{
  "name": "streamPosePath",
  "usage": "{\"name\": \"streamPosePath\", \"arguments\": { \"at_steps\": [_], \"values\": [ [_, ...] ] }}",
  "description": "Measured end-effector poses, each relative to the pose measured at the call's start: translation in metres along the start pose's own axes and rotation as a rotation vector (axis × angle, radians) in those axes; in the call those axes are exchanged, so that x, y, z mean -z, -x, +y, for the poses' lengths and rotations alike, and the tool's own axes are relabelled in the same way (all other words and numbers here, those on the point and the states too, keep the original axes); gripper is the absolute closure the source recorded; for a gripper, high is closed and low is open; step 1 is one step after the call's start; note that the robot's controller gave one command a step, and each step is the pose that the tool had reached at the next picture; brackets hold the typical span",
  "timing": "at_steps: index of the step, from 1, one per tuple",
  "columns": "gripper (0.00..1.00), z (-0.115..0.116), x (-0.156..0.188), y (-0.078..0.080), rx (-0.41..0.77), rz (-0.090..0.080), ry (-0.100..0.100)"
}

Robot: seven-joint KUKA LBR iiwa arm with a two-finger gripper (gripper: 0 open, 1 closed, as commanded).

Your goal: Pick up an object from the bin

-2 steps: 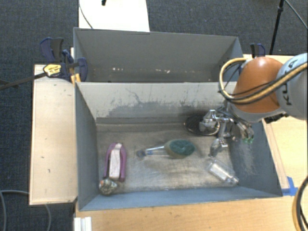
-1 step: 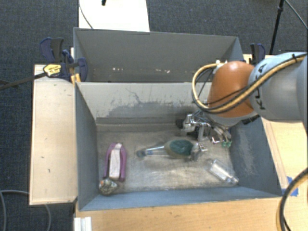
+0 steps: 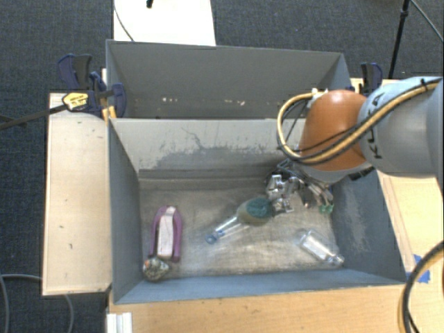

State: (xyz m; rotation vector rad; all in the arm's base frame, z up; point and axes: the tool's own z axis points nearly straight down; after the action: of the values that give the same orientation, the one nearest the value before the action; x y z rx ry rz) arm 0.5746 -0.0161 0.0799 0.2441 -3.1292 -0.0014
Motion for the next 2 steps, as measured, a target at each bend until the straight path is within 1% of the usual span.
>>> {"name": "streamPosePath", "arguments": {
  "at_steps": [1,2],
  "values": [
    [0.0,0.0,0.0,0.0,0.001,0.0,0.0],
    [0.0,0.048,-0.006,-0.009,-0.03,-0.01,-0.001]
  ]
}}
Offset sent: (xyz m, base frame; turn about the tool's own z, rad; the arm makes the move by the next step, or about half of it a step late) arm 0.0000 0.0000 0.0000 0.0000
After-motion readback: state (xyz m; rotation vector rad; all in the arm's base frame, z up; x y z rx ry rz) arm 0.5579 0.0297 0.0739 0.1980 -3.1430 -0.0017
